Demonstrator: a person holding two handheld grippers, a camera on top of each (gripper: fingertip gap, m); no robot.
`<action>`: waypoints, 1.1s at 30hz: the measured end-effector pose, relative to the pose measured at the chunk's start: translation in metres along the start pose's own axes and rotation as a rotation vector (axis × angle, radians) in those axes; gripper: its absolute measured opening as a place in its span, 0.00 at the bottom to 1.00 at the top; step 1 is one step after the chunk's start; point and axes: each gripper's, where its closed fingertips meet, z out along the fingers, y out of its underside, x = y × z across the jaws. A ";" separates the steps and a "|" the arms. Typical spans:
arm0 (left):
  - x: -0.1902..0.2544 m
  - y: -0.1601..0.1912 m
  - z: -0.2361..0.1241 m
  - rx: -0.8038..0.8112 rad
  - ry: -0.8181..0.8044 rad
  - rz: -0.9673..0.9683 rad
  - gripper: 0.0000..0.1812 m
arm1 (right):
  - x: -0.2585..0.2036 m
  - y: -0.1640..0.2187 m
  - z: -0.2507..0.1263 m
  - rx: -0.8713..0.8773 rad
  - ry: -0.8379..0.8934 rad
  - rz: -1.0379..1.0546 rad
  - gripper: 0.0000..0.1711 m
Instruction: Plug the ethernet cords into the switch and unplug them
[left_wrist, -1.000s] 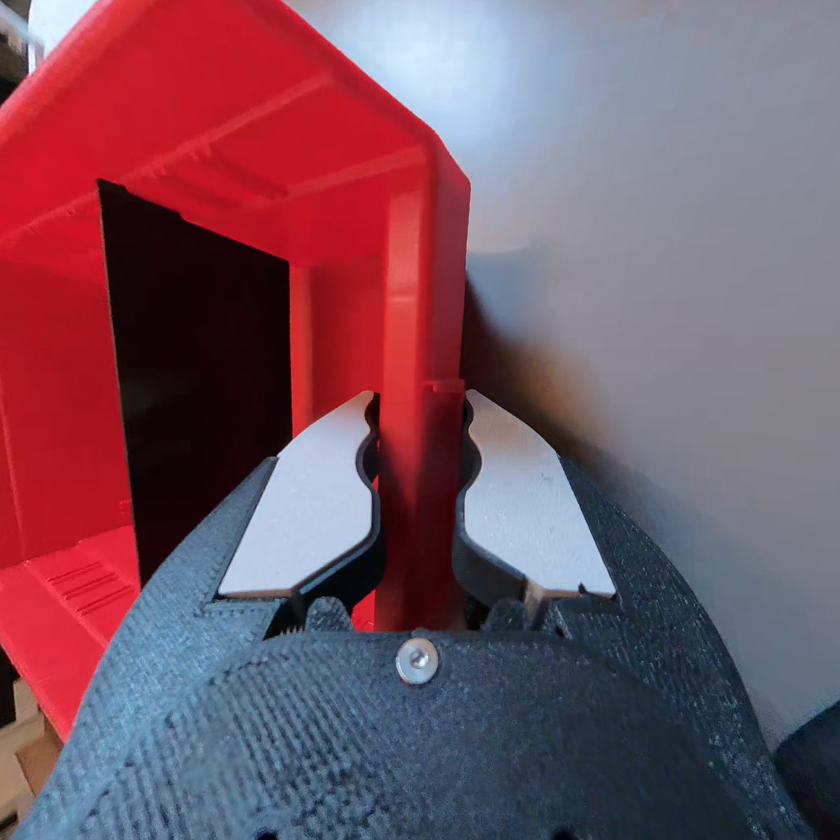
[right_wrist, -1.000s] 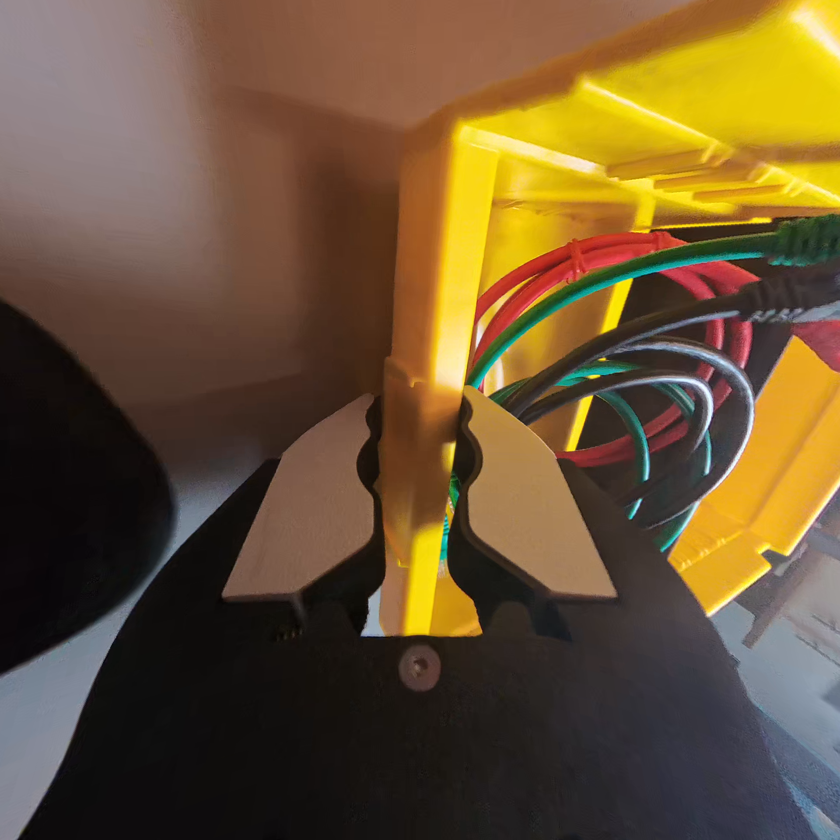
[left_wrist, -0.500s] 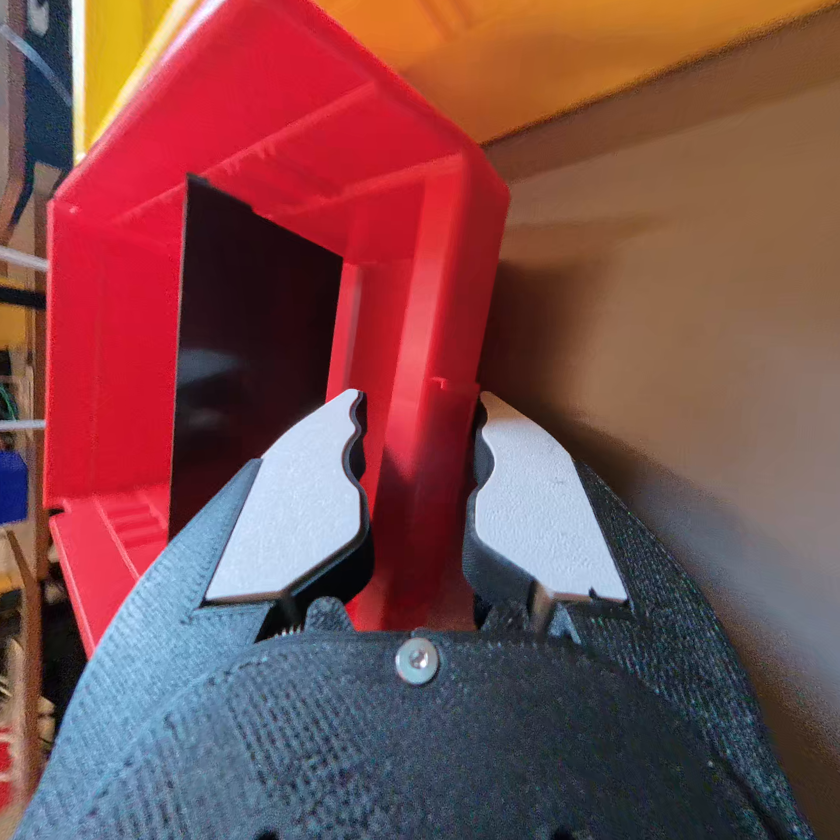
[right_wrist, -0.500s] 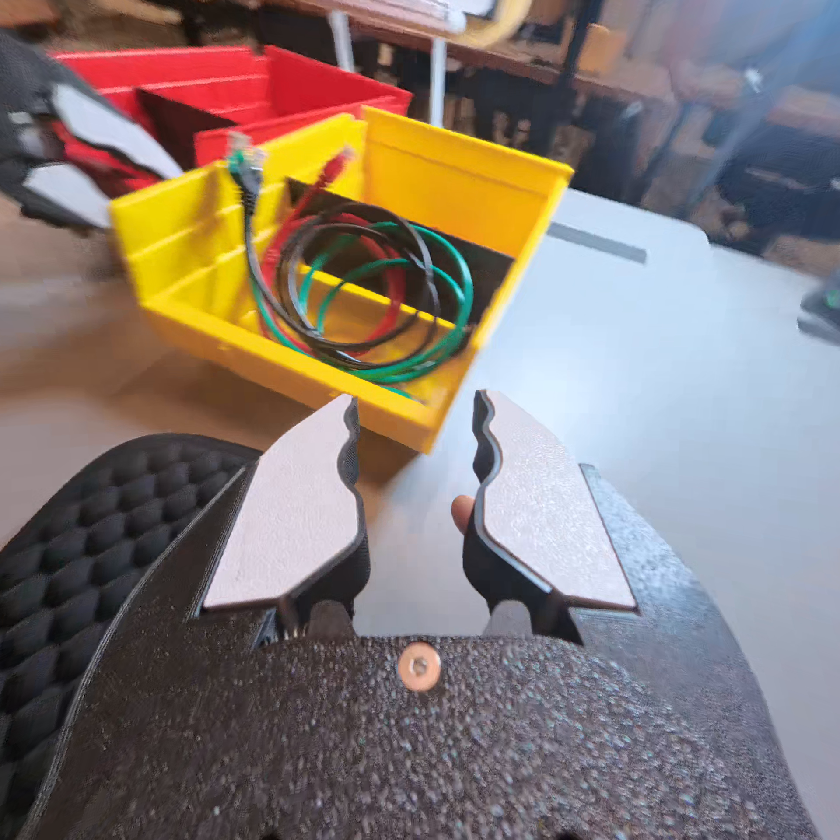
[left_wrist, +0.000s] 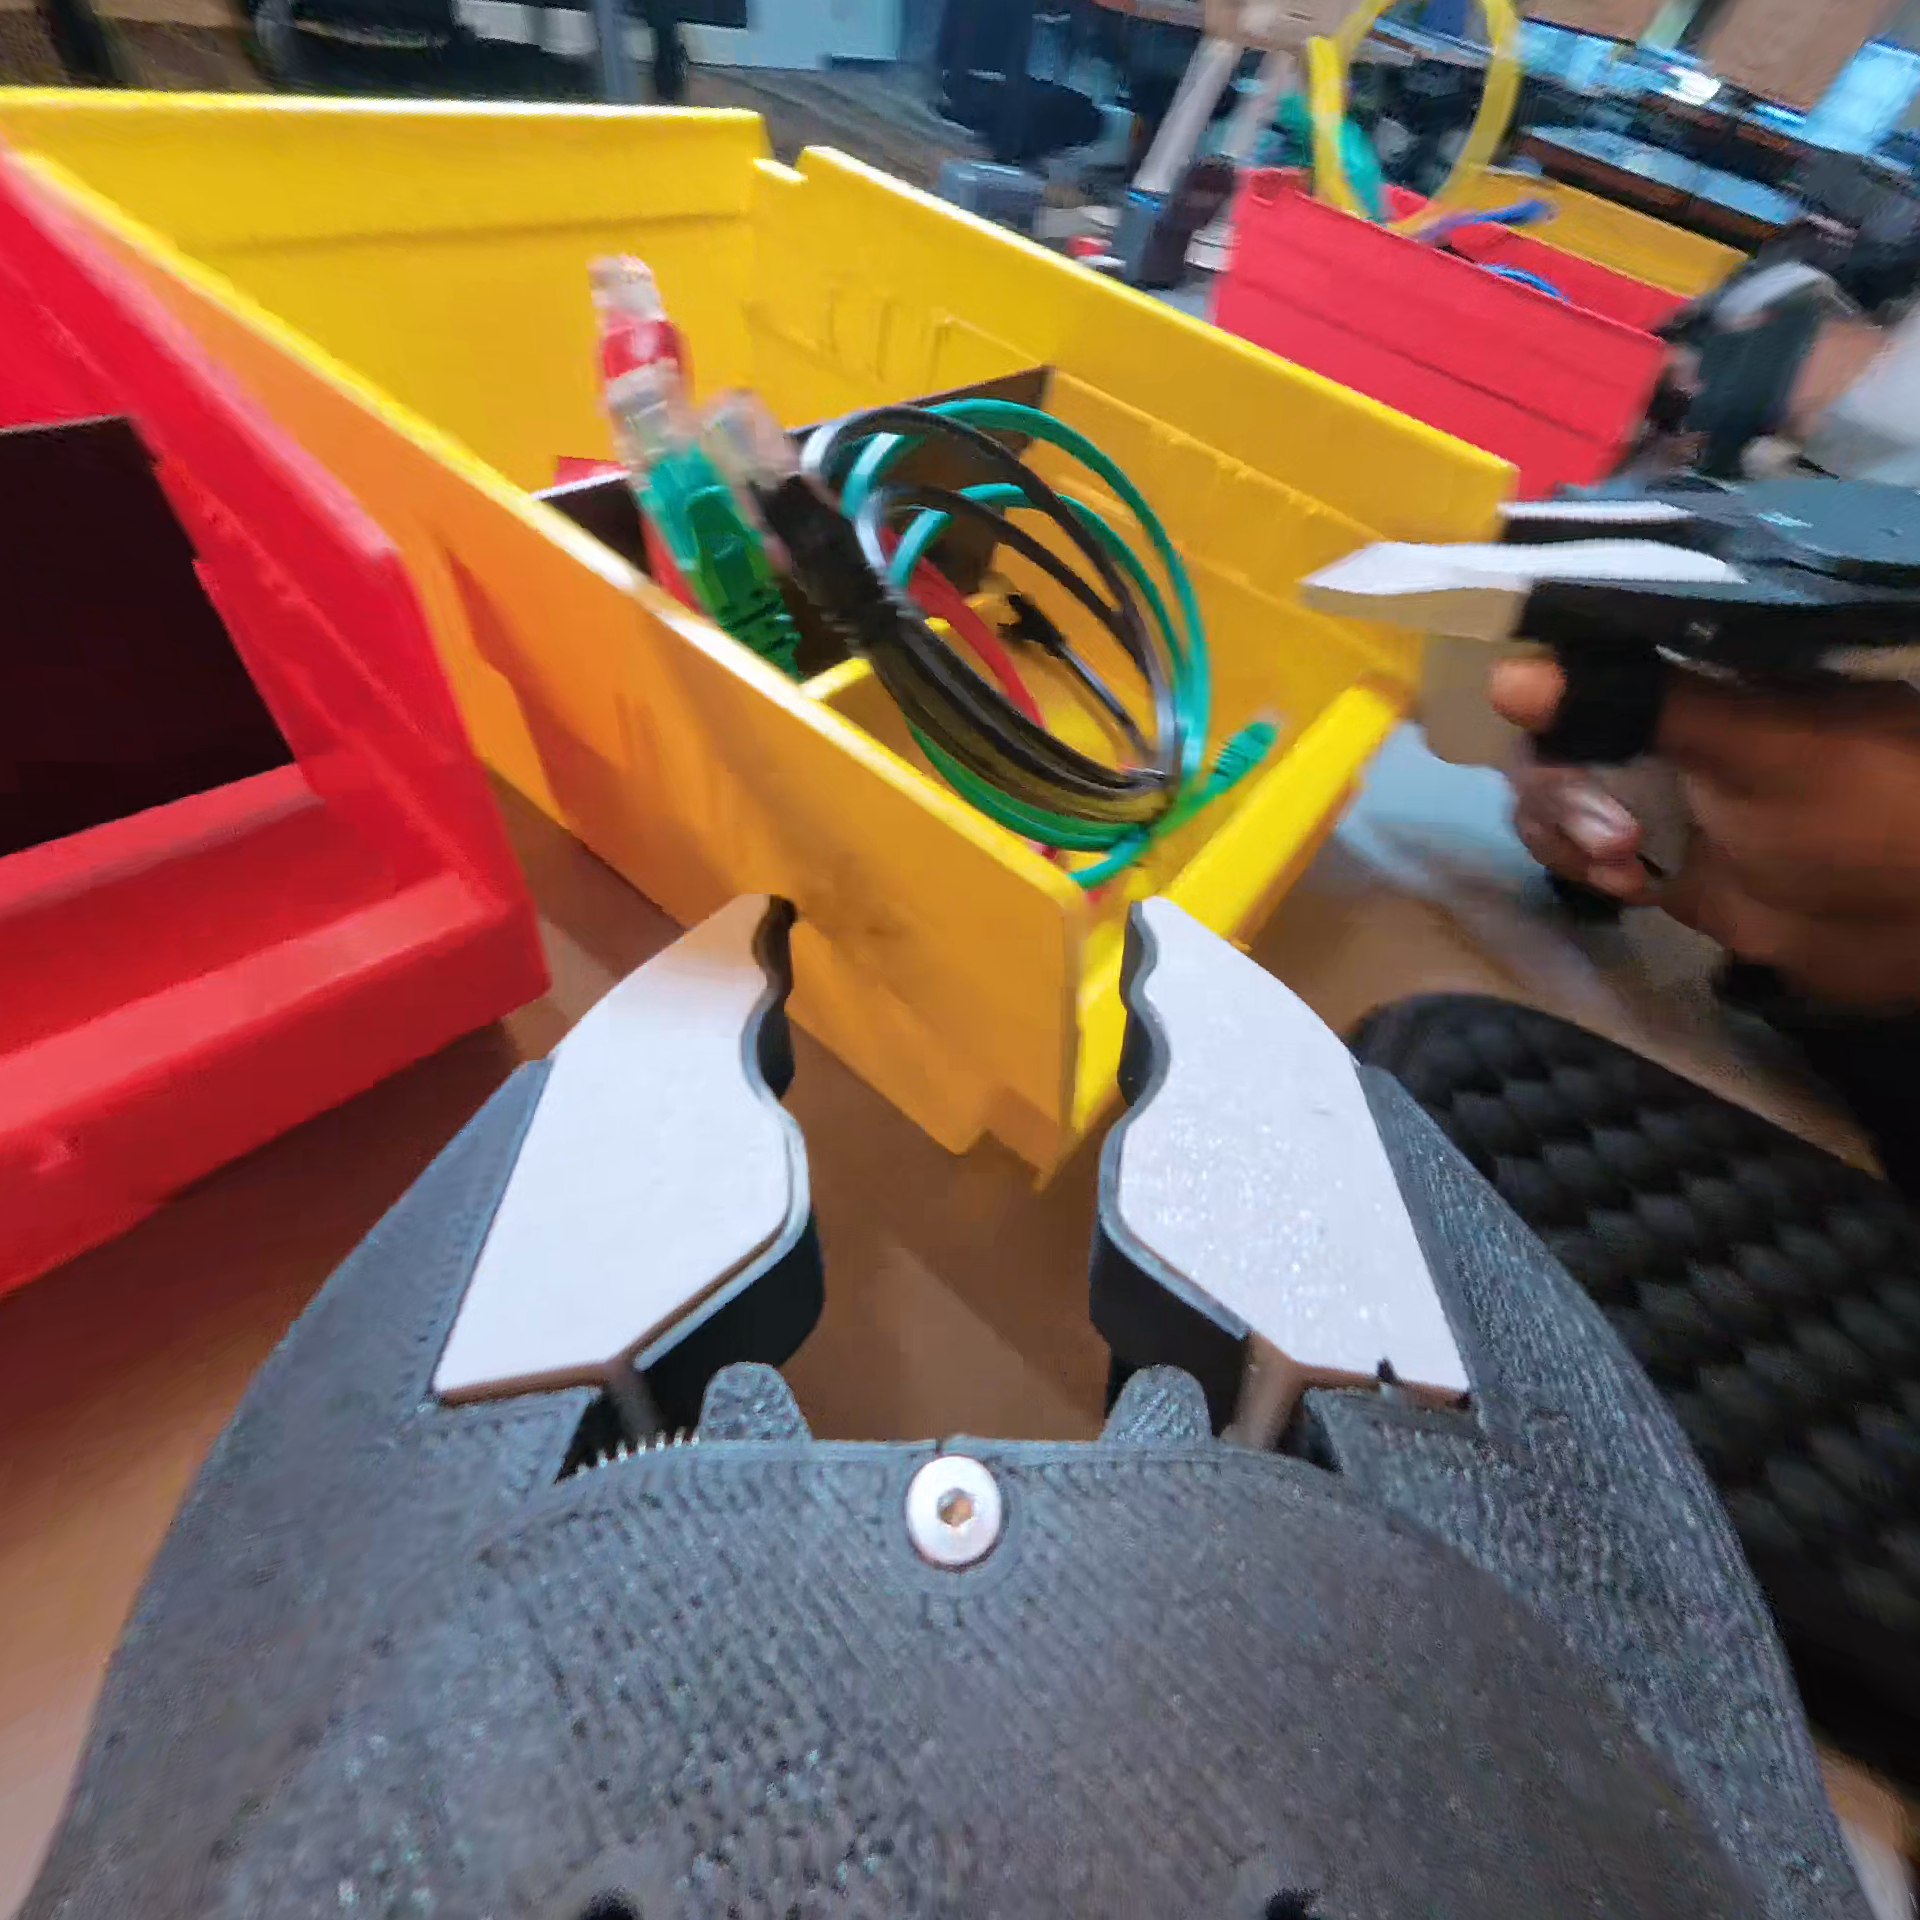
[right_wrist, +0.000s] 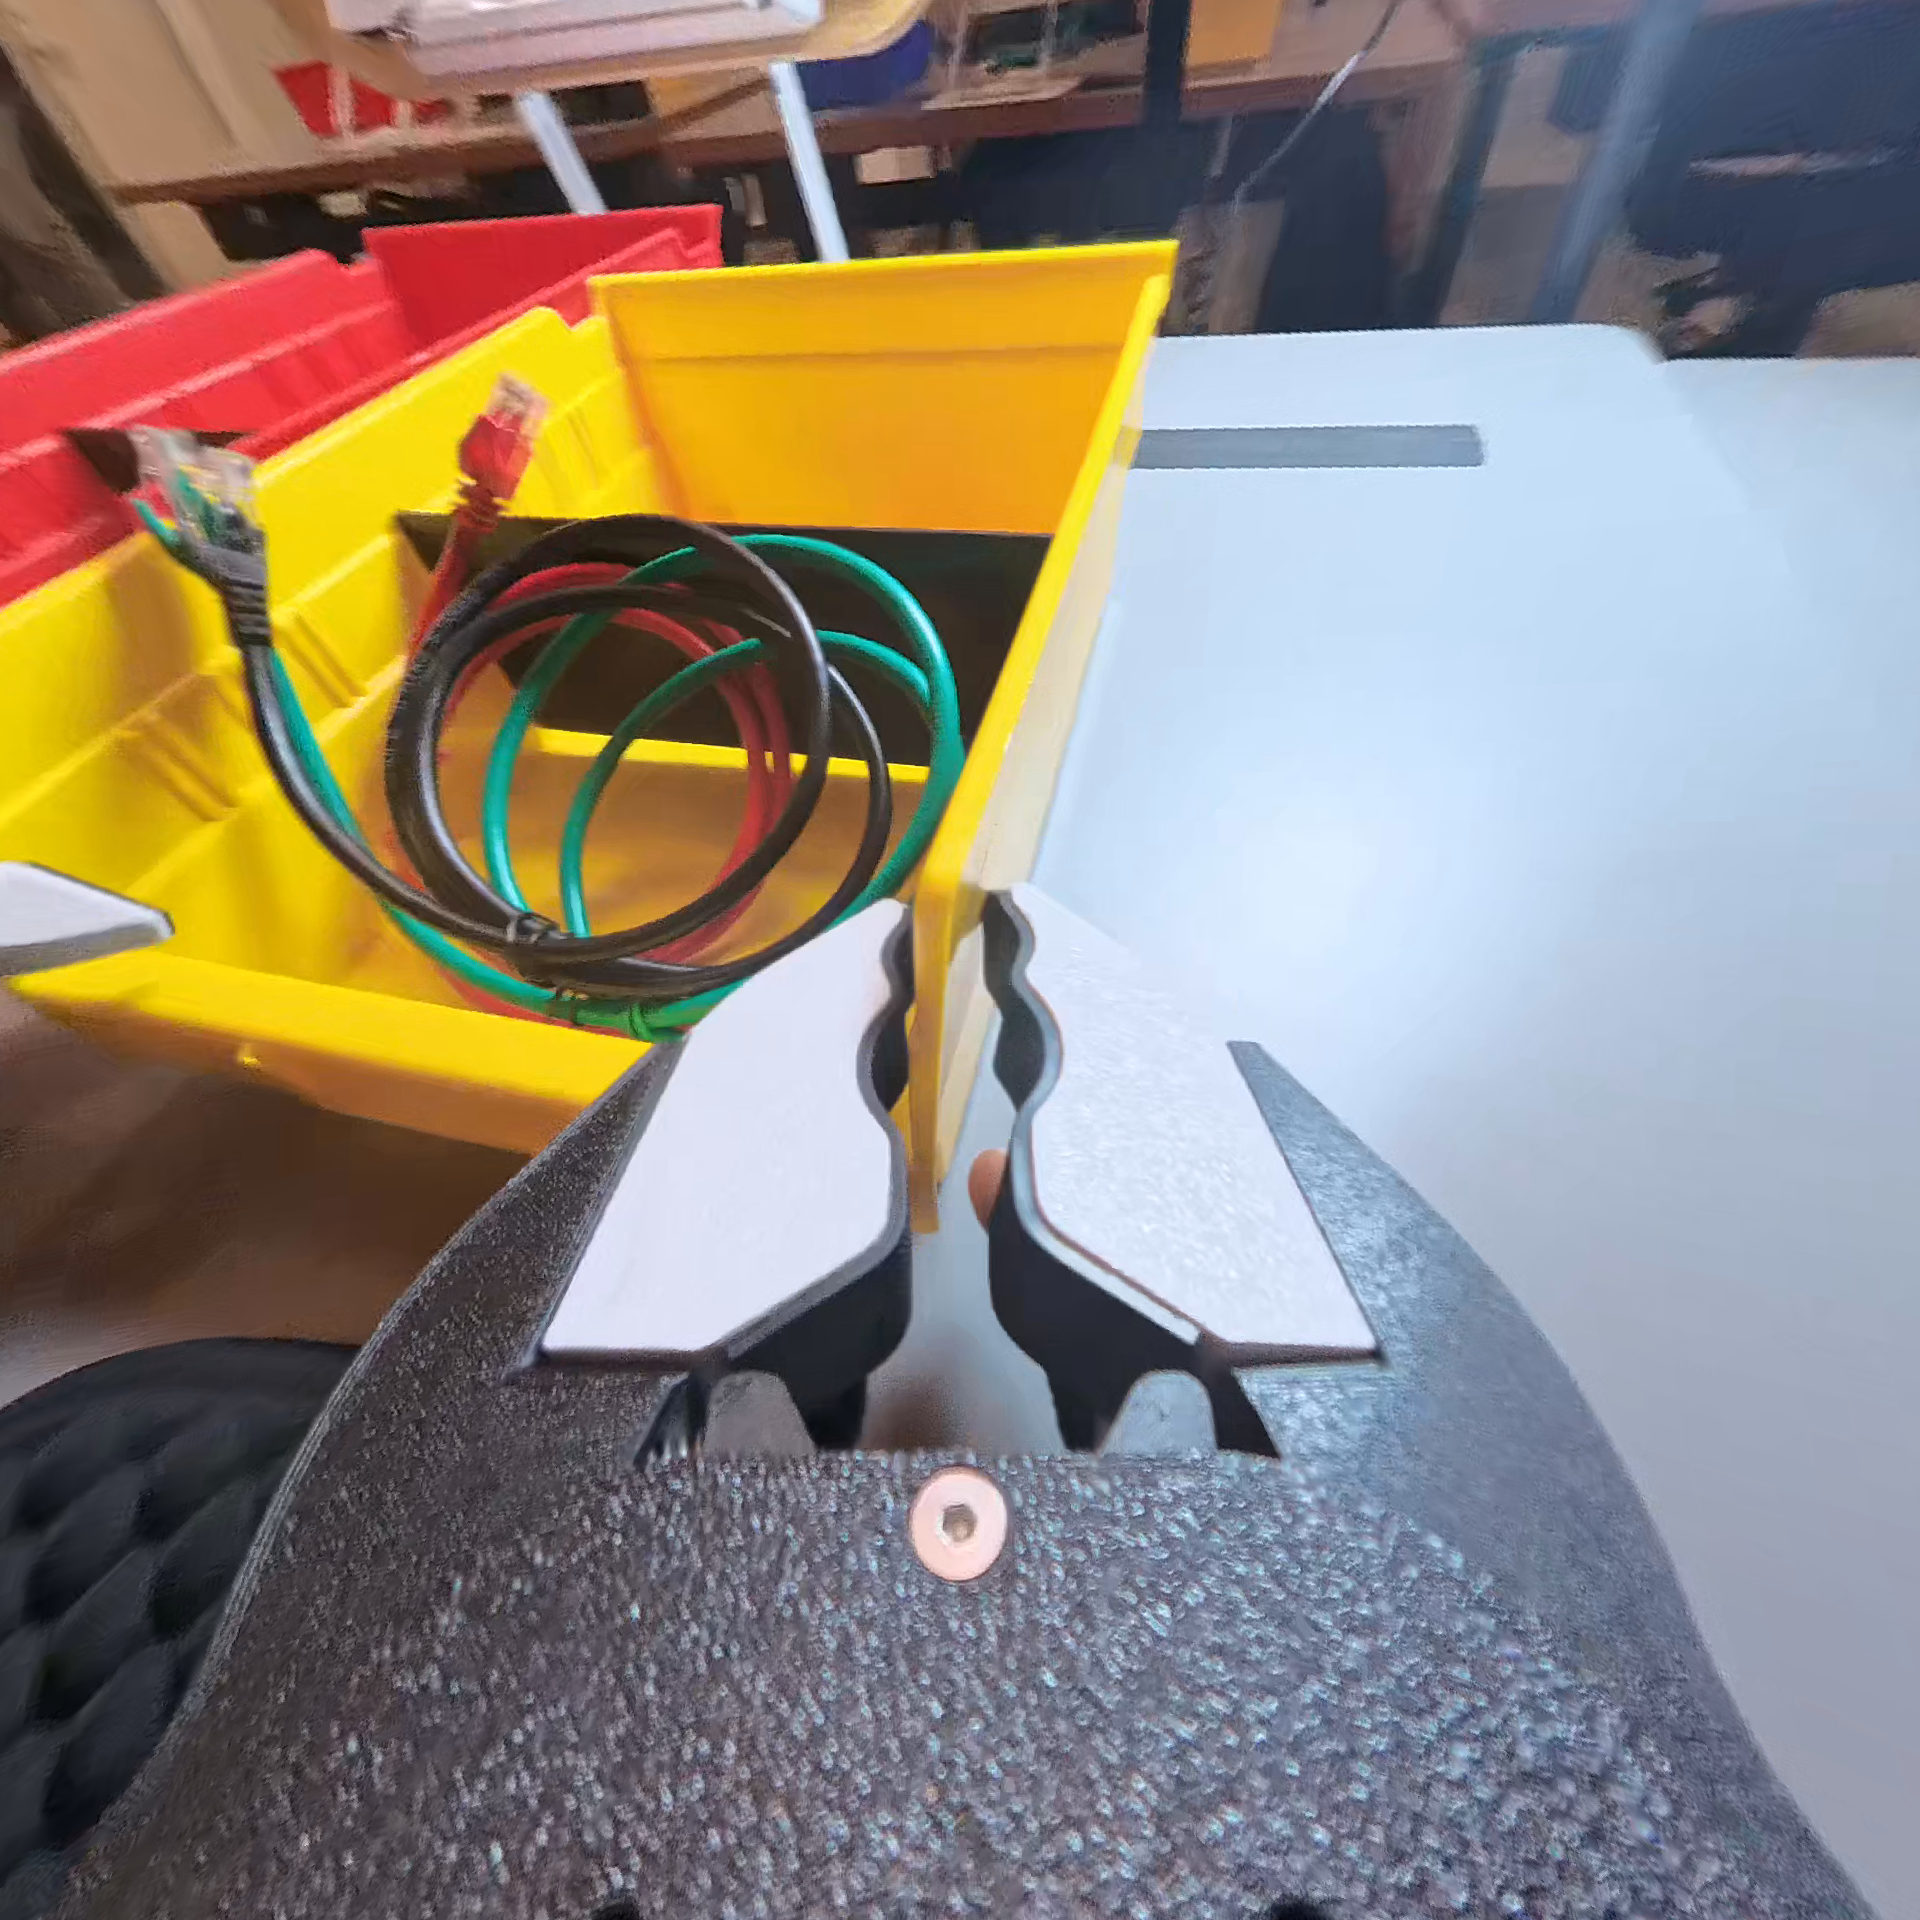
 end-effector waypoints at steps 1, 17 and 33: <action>-0.005 -0.001 0.004 0.010 -0.038 -0.004 0.31 | 0.002 0.000 -0.002 0.000 0.043 -0.051 0.05; 0.005 -0.117 -0.113 0.324 -0.194 0.230 0.12 | -0.086 -0.105 -0.094 0.259 0.206 -0.393 0.06; -0.214 -0.070 -0.408 0.326 -0.740 0.033 0.08 | -0.424 -0.132 0.073 0.225 -0.379 -0.527 0.08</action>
